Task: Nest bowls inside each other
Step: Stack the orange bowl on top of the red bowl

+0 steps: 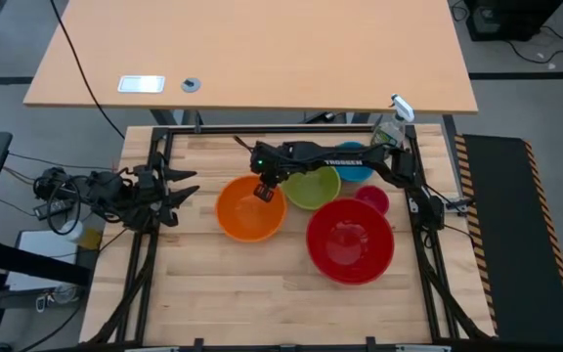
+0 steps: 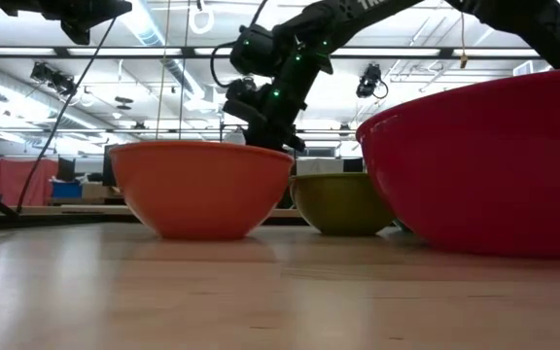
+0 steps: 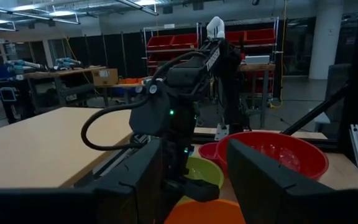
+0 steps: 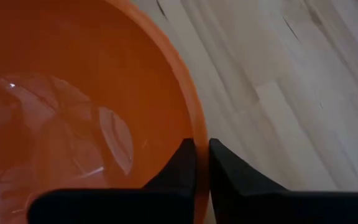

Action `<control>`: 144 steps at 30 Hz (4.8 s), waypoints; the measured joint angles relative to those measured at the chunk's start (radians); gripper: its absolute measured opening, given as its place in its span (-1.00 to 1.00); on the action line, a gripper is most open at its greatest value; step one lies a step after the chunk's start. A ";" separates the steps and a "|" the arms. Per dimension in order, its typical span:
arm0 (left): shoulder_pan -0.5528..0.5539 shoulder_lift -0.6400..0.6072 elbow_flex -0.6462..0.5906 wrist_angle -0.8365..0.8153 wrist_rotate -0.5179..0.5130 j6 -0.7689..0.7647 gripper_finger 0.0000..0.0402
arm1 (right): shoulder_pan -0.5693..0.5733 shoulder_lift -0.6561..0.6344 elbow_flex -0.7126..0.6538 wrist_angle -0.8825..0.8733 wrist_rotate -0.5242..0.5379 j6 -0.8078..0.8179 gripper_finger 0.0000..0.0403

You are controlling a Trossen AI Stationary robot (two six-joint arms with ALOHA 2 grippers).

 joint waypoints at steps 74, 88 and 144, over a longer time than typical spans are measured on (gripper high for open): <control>0.000 0.006 0.000 0.016 0.001 0.019 -0.10 | 0.112 0.045 0.016 -0.019 -0.087 0.031 -0.89; -0.001 0.005 0.016 0.018 0.001 0.023 -0.10 | 0.206 -0.171 0.092 -0.224 -0.067 0.037 -0.93; -0.001 0.054 0.015 -0.012 0.001 -0.053 -0.10 | 0.332 -0.872 -0.785 -0.484 -0.063 0.733 -0.09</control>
